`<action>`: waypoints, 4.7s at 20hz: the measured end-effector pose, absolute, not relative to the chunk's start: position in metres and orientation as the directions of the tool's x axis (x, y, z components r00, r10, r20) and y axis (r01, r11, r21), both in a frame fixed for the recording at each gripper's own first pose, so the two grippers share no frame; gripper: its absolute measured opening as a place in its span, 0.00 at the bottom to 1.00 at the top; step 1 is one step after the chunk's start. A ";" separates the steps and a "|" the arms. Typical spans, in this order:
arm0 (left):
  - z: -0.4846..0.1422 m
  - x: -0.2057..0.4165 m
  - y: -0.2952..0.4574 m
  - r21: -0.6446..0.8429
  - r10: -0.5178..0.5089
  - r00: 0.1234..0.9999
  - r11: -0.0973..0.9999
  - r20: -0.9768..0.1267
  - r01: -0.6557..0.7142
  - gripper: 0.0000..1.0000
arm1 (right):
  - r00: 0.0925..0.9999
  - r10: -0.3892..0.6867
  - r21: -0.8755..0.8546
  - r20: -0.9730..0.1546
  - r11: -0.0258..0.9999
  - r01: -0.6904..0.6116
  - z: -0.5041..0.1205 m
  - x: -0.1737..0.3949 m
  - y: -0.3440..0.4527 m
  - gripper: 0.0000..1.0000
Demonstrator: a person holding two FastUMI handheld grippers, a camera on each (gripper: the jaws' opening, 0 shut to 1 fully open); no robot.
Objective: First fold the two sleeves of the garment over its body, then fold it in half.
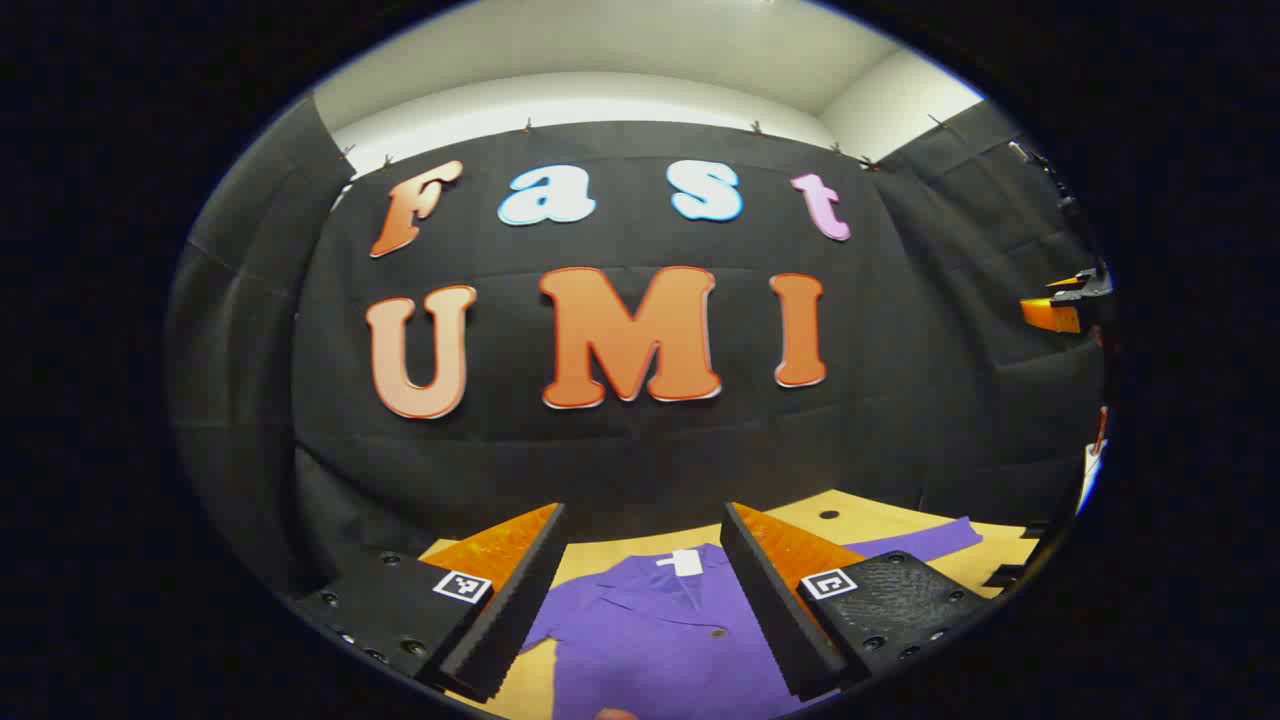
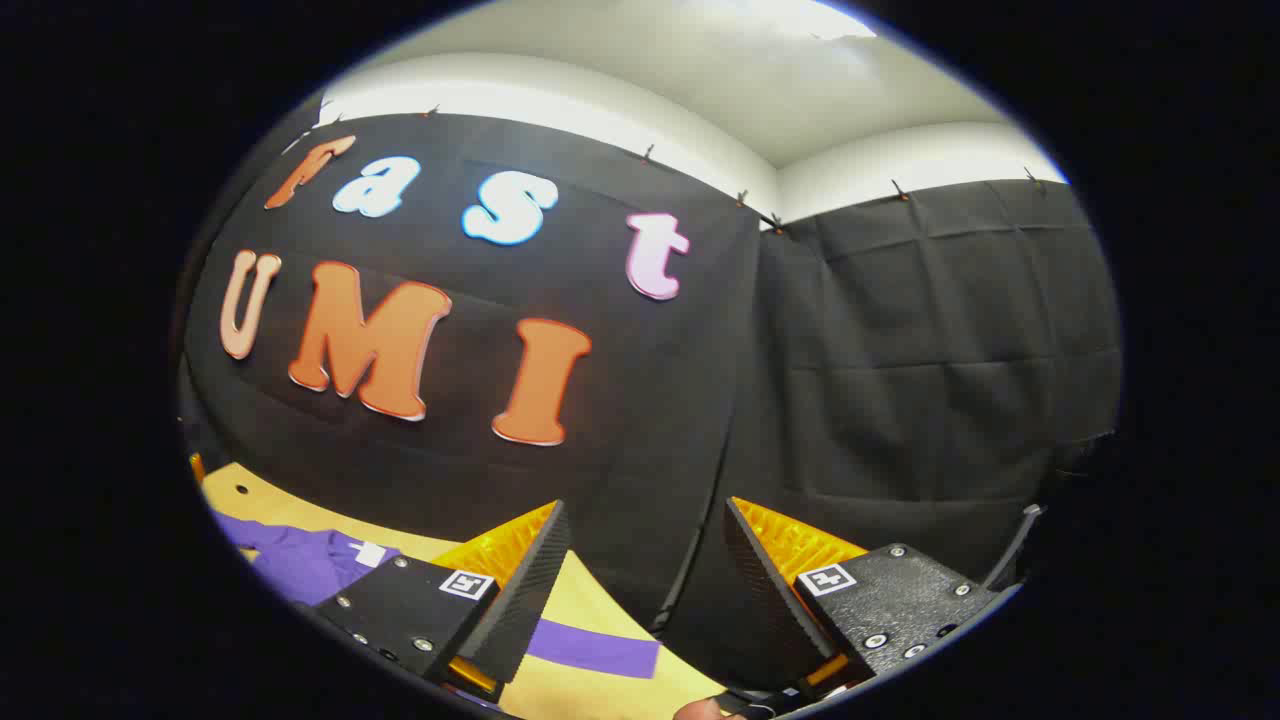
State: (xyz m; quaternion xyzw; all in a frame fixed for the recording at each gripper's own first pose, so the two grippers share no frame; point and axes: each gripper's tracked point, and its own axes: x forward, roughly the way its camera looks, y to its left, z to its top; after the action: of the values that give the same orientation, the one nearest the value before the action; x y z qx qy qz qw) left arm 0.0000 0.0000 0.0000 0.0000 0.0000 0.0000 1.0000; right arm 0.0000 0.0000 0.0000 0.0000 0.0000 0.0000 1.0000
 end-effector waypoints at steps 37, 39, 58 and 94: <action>0.081 0.005 0.047 -0.024 0.109 0.993 0.994 0.037 -0.108 0.95 | 0.956 0.265 0.057 -0.122 0.964 -0.260 -0.029 -0.008 0.120 0.95; 0.082 0.011 0.039 -0.032 0.132 0.990 0.991 0.046 -0.130 0.95 | 0.954 0.246 0.052 -0.173 0.969 -0.240 -0.059 0.004 0.105 0.95; 0.080 0.083 -0.055 0.068 0.219 0.976 0.973 0.009 -0.219 0.96 | 0.691 0.087 0.065 -0.717 0.996 -0.058 -0.354 0.115 -0.027 0.96; 0.012 0.074 0.002 0.094 0.307 0.929 0.951 -0.207 -0.293 1.00 | 0.186 0.257 0.287 -0.949 0.944 0.161 -0.445 0.128 0.022 0.04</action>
State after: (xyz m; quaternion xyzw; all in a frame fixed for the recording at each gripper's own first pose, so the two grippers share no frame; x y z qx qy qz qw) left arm 0.0743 0.0018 0.0115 0.0308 0.1104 0.1530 0.9816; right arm 0.1280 0.0220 -0.4447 0.1640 0.6373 0.0316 0.7523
